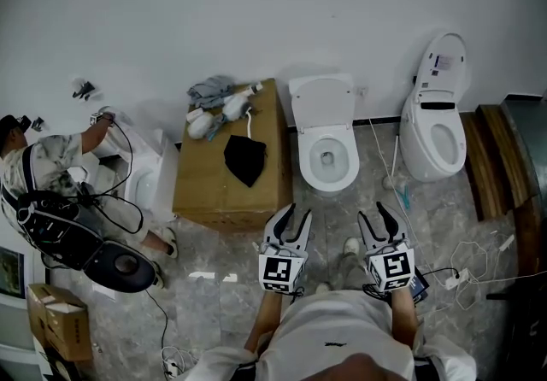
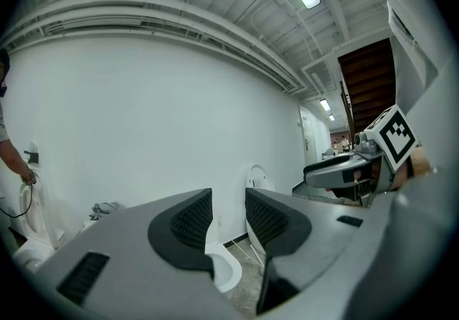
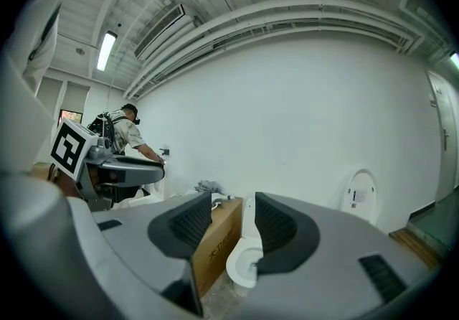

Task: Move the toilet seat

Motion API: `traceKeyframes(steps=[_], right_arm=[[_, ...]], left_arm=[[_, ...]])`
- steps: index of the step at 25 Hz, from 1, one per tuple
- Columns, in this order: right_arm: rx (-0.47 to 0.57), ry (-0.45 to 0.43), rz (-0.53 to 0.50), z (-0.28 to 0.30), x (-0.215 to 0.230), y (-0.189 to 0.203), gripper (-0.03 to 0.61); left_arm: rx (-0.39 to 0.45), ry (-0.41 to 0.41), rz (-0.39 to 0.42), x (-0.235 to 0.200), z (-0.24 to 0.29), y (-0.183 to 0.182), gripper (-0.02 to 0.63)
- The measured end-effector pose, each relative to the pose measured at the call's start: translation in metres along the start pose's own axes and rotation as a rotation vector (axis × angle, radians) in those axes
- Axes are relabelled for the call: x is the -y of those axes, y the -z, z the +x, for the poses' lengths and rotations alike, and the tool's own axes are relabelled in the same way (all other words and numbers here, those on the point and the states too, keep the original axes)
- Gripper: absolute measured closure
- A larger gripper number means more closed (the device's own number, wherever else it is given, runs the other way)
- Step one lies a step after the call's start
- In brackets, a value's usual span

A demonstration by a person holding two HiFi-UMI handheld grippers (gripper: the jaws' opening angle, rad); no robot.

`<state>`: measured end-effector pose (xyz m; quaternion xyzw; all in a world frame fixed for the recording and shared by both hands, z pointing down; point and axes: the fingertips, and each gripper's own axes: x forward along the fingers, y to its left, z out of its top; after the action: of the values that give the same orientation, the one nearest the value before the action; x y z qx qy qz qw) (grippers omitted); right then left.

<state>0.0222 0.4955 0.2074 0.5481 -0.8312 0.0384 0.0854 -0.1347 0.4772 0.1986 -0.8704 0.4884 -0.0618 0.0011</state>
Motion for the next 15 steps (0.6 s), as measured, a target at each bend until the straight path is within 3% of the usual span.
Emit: traceKeyframes(steps=[15], right_arm=[[-0.017,-0.065,0.013,0.093,0.093,-0.012,0.382]], left_arm=[[-0.039,-0.075,-0.006,-0.024,0.118,-0.009,0.453]])
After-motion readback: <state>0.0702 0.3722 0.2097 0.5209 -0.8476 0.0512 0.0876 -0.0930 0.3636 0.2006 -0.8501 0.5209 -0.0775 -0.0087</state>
